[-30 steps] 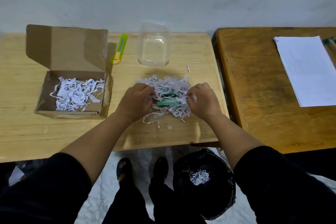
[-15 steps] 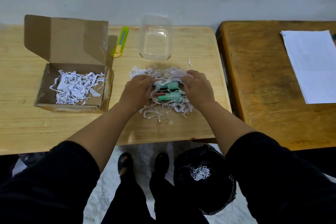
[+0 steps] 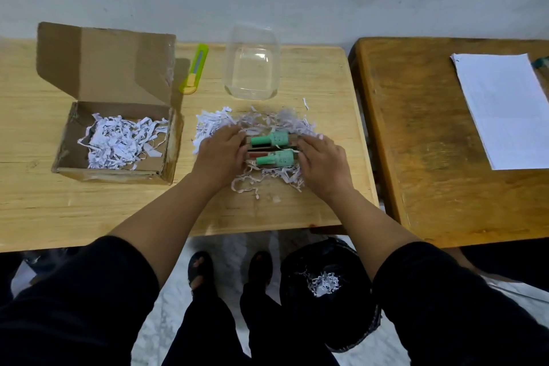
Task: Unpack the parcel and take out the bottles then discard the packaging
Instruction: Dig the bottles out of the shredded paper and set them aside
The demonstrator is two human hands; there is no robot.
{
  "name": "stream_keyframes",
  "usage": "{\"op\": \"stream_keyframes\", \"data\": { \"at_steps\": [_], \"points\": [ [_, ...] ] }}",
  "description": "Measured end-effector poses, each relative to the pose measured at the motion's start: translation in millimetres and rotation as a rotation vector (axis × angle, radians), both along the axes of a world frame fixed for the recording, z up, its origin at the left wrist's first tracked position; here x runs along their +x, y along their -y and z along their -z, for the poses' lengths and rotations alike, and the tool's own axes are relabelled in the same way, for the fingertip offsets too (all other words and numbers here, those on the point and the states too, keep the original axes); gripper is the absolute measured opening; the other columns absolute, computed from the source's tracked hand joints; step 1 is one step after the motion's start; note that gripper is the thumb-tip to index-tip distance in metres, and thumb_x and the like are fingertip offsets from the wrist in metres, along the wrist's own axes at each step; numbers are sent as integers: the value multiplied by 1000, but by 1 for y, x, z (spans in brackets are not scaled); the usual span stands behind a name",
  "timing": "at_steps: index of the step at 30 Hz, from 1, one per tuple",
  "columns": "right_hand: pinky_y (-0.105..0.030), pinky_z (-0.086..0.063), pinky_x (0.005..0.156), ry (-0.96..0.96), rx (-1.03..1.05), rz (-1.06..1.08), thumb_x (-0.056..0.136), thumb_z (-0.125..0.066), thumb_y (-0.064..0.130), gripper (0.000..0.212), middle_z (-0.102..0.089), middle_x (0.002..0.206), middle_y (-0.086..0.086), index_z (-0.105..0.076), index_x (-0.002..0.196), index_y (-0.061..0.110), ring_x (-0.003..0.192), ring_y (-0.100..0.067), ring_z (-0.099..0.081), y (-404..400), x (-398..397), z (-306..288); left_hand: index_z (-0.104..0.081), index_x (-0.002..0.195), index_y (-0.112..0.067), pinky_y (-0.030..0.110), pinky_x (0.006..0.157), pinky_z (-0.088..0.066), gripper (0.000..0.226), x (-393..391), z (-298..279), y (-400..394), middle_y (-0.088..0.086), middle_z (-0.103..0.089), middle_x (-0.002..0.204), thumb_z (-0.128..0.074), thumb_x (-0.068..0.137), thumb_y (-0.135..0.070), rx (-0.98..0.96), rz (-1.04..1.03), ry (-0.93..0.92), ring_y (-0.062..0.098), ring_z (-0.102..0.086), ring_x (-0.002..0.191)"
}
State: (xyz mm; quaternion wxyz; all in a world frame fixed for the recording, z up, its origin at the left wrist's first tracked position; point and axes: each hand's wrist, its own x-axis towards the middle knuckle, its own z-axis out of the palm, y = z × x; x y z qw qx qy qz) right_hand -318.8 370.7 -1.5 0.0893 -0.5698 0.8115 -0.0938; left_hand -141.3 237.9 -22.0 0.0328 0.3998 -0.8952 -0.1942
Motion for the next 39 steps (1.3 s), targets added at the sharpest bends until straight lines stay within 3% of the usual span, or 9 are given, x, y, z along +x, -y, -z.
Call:
{"op": "stream_keyframes", "data": {
  "at_steps": [4,7,10,13,18,22,28,35,39],
  "points": [
    [-50,-35,99,-72,-72,96,91,-48,24,25,-58,126,-6,-63,110,17,129,-34,-41,8,-1,-11,-55,124,-13,48,97,-38,35,1,-5,3,9,-49,136,-48,91,-20,-46,-60,-91,27,-45,127],
    [-54,-40,92,-65,-127,-58,87,-49,21,28,-61,125,-5,-63,110,19,126,-36,-46,28,6,-16,-56,122,-18,48,90,-45,37,-7,-13,0,5,-56,130,-38,91,-28,-124,99,-148,26,-51,122],
    [-51,-31,104,99,33,-184,93,-41,22,38,-51,139,1,-52,129,25,136,-27,-36,47,12,-12,-42,138,-21,47,108,-26,45,-12,-12,-10,0,-43,146,-34,96,-38,17,131,-46,21,-32,139],
    [-48,-18,112,164,198,-65,99,-31,26,42,-35,150,6,-35,141,27,143,-19,-21,52,7,-4,-31,143,-20,47,112,-20,54,-9,-6,-13,2,-36,150,-39,95,-44,78,70,12,21,-23,143],
    [-46,-31,100,97,1,114,96,-35,26,36,-55,130,-4,-51,127,16,126,-25,-42,37,-3,-6,-33,141,-18,51,113,-19,59,-2,-4,-11,4,-37,148,-42,92,-50,49,62,17,22,-22,143],
    [-40,-47,79,57,-283,7,84,-54,24,27,-67,103,-8,-65,104,9,97,-29,-61,16,9,-6,-38,140,-20,55,112,-14,64,-12,-13,-18,-1,-40,148,-40,87,-56,-41,133,-66,18,-25,142],
    [-40,-53,81,186,-181,-17,79,-54,28,42,-66,105,-15,-62,113,5,96,-35,-62,-13,24,8,-21,146,-24,55,116,-6,81,-21,-9,-25,-4,-25,154,-59,80,-53,65,146,38,19,-13,145],
    [-44,-46,88,150,-14,39,78,-65,18,52,-61,119,-14,-51,128,10,108,-35,-56,-22,17,8,-22,146,-19,48,117,-10,92,-7,-6,-20,3,-25,154,-68,73,-51,76,102,22,21,-16,144],
    [-40,-41,90,55,23,67,78,-60,28,43,-59,116,-9,-61,117,12,111,-29,-51,-16,15,-1,-22,146,-16,48,117,-17,95,5,2,-16,6,-28,153,-69,72,-51,108,70,10,23,-18,144]
  ]
}}
